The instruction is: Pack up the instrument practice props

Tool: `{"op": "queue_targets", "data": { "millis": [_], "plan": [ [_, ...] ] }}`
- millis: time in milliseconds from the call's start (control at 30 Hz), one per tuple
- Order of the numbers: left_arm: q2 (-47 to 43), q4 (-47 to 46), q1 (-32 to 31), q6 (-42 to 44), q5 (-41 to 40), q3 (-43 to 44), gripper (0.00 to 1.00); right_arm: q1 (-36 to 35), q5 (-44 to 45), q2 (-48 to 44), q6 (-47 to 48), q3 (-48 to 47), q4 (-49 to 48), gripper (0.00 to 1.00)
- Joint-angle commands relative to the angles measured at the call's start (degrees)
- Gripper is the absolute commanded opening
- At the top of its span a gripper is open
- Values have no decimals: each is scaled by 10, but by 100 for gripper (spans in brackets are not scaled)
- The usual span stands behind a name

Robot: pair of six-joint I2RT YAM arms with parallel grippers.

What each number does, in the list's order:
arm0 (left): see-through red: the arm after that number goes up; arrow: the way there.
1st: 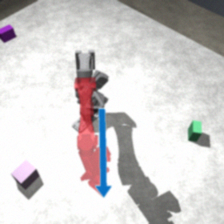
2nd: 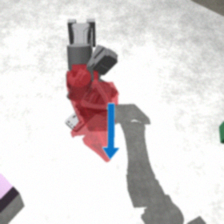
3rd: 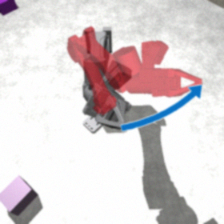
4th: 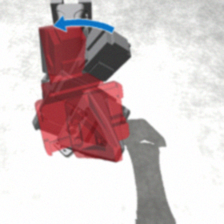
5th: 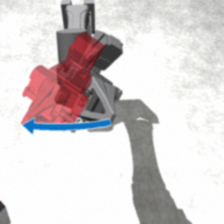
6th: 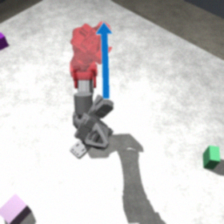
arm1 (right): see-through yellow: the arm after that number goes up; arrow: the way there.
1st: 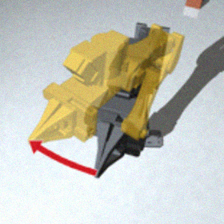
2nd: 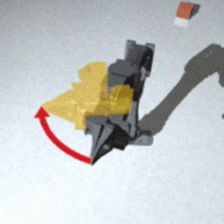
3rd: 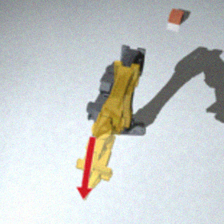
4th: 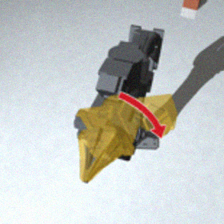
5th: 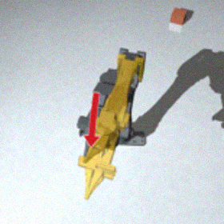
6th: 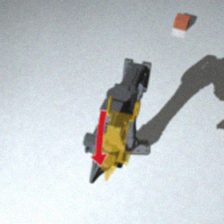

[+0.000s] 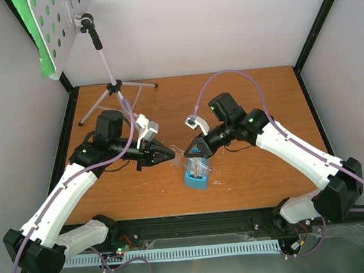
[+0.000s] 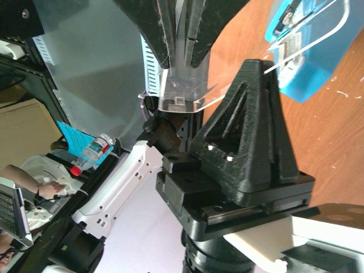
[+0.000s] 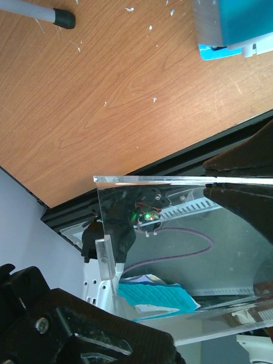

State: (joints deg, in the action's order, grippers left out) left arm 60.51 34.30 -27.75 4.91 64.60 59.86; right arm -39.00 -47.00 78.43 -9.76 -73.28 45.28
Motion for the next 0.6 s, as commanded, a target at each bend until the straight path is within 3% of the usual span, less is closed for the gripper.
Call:
{"op": "queue_targets", "data": {
  "millis": [0,400,567],
  "plan": [
    [-1,17,-12,19,6,23,5,0,23,2,13,-24,12,3],
    [0,29,-24,28,-7,20,30,0,51,3,35,-43,50,3],
    [1,25,-25,27,-5,15,29,0,41,3,36,-45,48,3]
  ]
}}
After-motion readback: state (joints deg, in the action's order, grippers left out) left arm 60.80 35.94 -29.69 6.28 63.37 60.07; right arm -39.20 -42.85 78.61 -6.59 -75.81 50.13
